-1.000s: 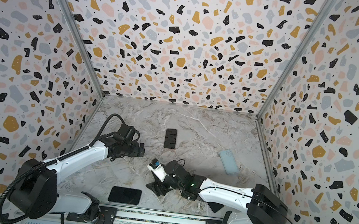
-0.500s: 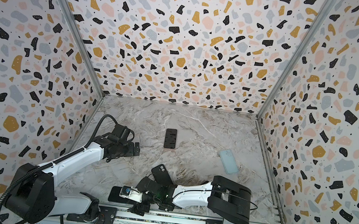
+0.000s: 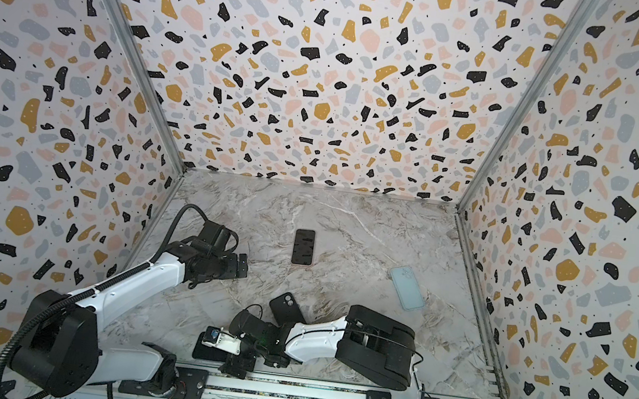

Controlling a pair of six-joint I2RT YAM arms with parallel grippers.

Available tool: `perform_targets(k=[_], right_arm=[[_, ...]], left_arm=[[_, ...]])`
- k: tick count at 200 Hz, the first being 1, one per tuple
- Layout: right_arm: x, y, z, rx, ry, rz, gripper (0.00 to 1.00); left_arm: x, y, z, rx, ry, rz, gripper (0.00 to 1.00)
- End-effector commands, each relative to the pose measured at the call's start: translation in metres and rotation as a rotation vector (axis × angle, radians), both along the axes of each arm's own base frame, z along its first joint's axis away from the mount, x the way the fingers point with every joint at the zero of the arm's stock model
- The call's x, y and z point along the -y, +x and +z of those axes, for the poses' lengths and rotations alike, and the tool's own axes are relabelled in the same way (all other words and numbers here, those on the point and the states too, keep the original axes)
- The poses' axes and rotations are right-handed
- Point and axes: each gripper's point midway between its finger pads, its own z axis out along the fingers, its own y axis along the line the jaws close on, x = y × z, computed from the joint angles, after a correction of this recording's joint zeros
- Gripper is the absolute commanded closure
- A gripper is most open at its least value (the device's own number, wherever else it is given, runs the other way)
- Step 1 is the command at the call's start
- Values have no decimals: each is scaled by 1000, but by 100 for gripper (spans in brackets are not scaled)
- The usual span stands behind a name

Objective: Put the phone into the phone case
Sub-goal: 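Grasp the blue-edged black phone with the right gripper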

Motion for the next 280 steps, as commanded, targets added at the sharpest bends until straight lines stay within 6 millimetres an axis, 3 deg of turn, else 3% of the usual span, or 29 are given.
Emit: perform_targets(k=[1,76,124,181,213,280], right_arm=[[0,6,-2,-3,-31,-27,12],[3,15,-18,18,-86,-61,20],[13,33,-17,5,-113,-181,33],[39,52,-16,-37,-159,-341,34],[51,60,-6,-108,-153,-450,35],[75,48,-27,-176,-399,-507,22]], left_arm=[[-1,0,-4,-8,-6,4,0],[-1,0,-4,-3,-11,9,0],[1,2,-6,-2,-40,19,0],[1,3,-8,1,-59,43,0],[-2,3,-8,-2,-89,101,0],[-12,-16,-18,-15,-119,193,0]])
